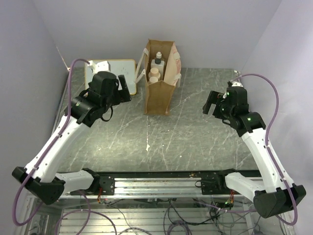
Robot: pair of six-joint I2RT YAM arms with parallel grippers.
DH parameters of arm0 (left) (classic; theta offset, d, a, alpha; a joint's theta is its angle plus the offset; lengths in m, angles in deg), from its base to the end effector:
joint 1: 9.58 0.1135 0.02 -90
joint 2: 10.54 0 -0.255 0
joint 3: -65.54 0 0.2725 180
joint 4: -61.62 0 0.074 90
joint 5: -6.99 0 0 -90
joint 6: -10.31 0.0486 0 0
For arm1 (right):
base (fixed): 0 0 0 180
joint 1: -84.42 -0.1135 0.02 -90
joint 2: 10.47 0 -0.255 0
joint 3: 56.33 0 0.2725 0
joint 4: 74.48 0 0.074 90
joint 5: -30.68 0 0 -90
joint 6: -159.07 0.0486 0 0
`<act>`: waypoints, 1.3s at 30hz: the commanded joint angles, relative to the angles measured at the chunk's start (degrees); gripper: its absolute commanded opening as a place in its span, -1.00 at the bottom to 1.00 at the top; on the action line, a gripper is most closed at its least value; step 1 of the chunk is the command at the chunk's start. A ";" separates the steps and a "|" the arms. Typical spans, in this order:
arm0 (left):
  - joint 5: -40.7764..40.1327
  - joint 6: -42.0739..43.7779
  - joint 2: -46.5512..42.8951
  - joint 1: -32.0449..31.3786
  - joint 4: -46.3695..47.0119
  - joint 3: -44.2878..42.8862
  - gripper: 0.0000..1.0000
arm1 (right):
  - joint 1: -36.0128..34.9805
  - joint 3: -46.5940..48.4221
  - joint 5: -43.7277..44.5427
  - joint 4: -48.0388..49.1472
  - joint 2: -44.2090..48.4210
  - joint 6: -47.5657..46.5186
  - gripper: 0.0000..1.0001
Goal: Take the personal care products out of the canvas bag
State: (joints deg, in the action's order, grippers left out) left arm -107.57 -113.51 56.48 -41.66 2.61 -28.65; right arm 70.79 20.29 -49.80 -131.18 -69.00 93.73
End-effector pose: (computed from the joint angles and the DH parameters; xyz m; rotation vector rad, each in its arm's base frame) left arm 0.2338 -0.1227 0.4103 -0.2814 2.0615 -0.2475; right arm 0.2363 0.0490 0.3395 0.3043 2.2188 0.1771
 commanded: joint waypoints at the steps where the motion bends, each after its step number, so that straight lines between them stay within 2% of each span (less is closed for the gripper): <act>1: 8.98 -0.25 6.12 1.56 6.42 -5.72 0.99 | -0.37 0.57 -7.03 8.72 -3.52 1.47 0.99; 10: 26.87 0.10 24.59 6.80 10.96 -19.75 0.92 | -0.37 12.11 -16.75 17.47 -19.78 4.61 1.00; 11: 28.90 0.07 26.48 7.75 11.12 -21.15 0.97 | -0.40 13.62 -17.81 18.54 -22.38 4.82 1.00; 18: 39.39 1.28 41.82 10.63 6.75 -33.59 0.99 | -0.45 26.42 -26.22 18.46 -36.10 2.42 0.99; 22: 40.91 -0.72 46.00 11.46 5.66 -35.13 0.98 | -0.50 30.70 -29.67 18.47 -40.90 2.65 0.99; 29: 45.30 -1.03 49.39 12.21 3.58 -34.67 0.78 | -1.10 34.33 -38.08 14.34 -47.37 -0.91 0.99; 33: 45.47 -1.17 48.34 12.13 3.41 -32.29 0.63 | -1.74 34.11 -39.64 11.10 -48.50 -3.57 0.77; 39: 48.10 -3.16 45.89 12.04 4.19 -28.56 0.21 | -3.08 34.52 -41.90 9.58 -47.56 -6.92 0.12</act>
State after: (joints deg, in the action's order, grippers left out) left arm -63.44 -115.28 105.09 -29.96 7.12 -59.14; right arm 68.87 53.18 -88.59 -118.92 -117.37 90.56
